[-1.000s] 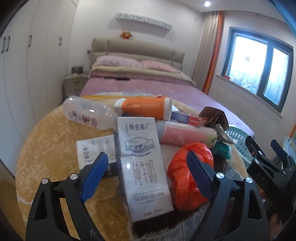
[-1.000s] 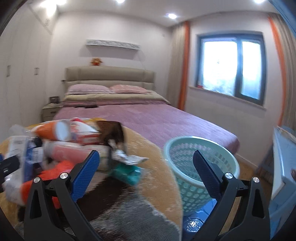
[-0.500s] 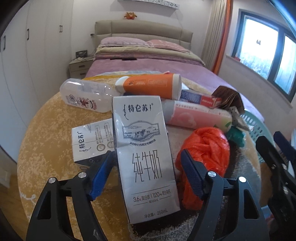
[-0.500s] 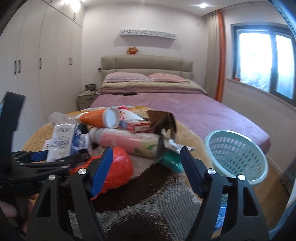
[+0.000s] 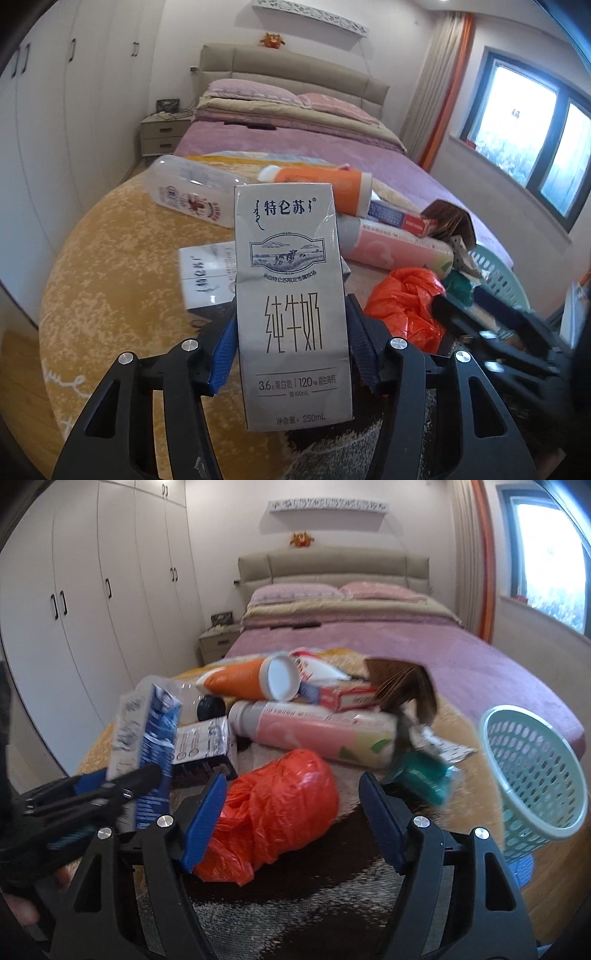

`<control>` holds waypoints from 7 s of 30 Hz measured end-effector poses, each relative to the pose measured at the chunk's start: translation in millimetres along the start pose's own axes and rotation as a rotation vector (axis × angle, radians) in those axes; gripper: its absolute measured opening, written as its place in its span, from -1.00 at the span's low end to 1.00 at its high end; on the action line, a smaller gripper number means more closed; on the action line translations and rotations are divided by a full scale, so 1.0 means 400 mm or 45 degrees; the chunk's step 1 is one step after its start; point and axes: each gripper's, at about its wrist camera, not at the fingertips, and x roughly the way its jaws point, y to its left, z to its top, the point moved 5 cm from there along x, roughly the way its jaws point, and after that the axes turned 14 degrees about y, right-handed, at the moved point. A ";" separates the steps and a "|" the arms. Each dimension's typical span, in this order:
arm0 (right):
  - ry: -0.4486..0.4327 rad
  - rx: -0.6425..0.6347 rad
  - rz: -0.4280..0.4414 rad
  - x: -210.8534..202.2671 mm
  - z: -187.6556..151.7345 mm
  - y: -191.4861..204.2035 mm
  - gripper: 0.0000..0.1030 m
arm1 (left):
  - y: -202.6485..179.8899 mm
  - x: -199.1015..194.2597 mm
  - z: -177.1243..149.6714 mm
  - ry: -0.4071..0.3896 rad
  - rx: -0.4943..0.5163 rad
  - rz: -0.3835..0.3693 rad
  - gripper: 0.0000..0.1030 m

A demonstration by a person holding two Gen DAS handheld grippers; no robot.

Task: Collect trash
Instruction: 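Grasp the white milk carton with the left tool while the right tool grasps the red plastic bag, then carry both items over the teal basket and open both tools to drop them, then grasp the white milk pouch with the left tool while the right tool grasps the teal packet, then carry the pouch and teal packet to the basket and release both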

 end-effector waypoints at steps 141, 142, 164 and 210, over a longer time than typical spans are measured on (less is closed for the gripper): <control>0.233 -0.038 0.116 0.084 -0.031 -0.188 0.44 | -0.034 0.158 0.045 0.328 0.367 0.154 0.62; 0.239 -0.002 0.134 0.087 -0.033 -0.198 0.44 | -0.034 0.160 0.047 0.324 0.360 0.152 0.61; 0.239 0.078 0.139 0.088 -0.021 -0.155 -0.29 | -0.058 0.118 0.038 0.183 0.320 0.120 0.12; -0.085 0.629 -0.262 -0.139 -0.034 -0.853 -0.29 | -0.872 0.358 0.104 0.263 0.761 -0.368 0.12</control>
